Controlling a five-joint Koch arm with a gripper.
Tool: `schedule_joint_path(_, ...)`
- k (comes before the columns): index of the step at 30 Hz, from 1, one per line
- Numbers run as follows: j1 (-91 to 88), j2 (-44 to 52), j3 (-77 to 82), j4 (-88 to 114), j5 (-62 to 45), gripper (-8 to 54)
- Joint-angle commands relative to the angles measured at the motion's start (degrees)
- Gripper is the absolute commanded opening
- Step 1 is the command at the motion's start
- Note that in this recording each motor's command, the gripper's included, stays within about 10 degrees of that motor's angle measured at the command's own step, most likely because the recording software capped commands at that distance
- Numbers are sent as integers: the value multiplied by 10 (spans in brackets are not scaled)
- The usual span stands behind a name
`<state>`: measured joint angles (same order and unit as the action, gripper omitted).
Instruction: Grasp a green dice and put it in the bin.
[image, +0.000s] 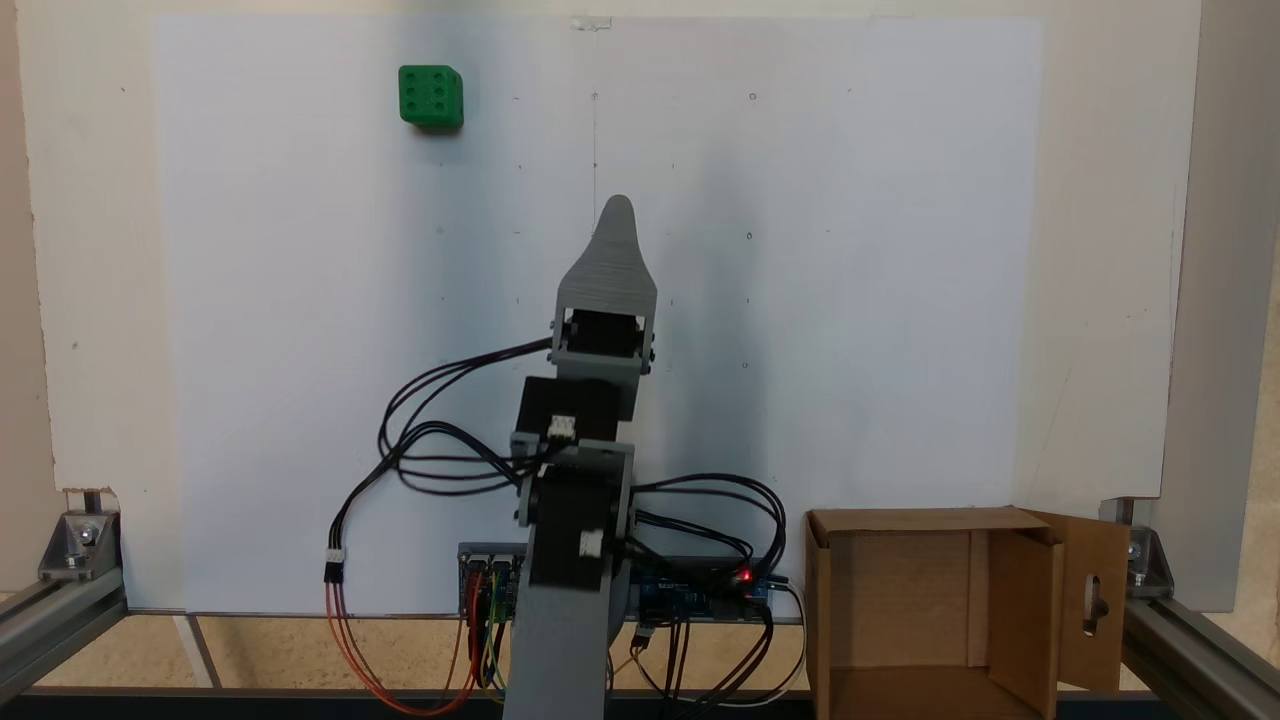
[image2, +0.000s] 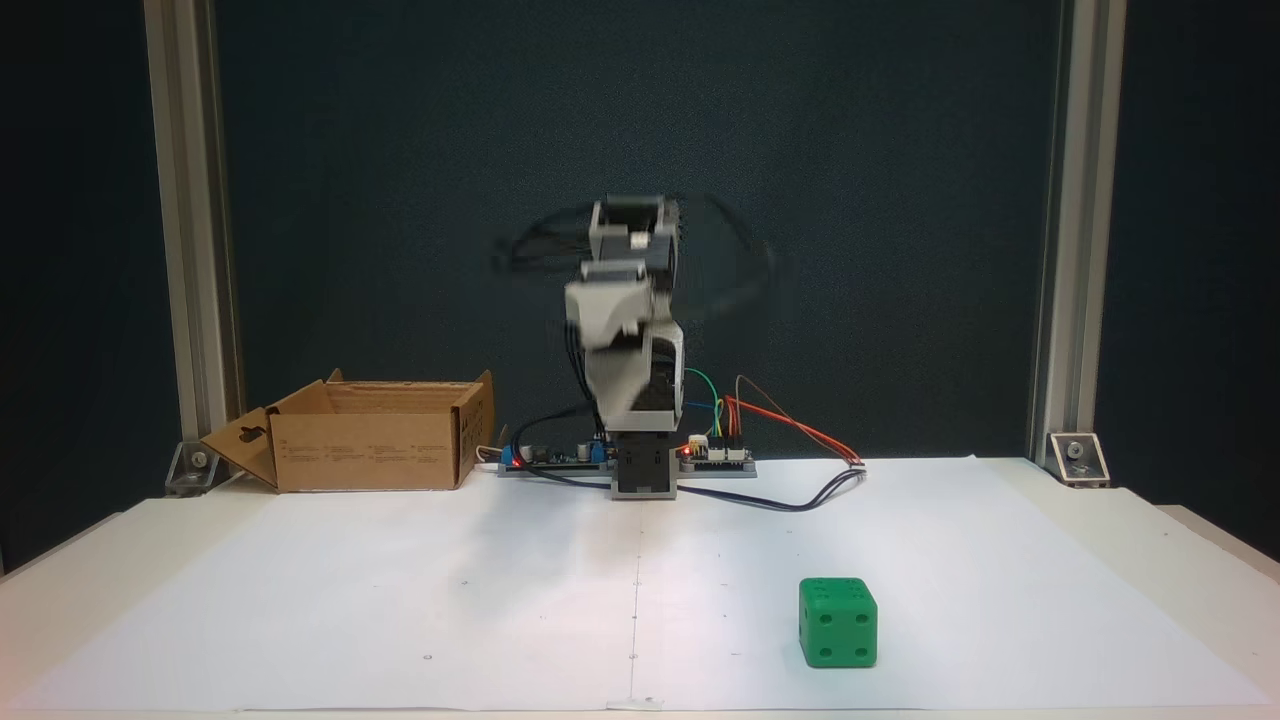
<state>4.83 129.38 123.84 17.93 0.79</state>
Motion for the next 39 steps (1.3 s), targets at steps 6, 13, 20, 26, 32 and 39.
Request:
schedule_joint_path(6, -35, -10, -158, 271, 9, 424)
schedule_joint_path(13, -90, -148, -314, 365, 27, 425)
schedule_joint_path(20, -161, -270, -454, 406, 88, 425)
schedule_joint_path(26, -231, -321, -565, 439, 169, 424)
schedule_joint_path(32, -269, -365, -638, 439, 225, 424)
schedule_joint_path(39, -287, -441, -698, 446, 250, 424)
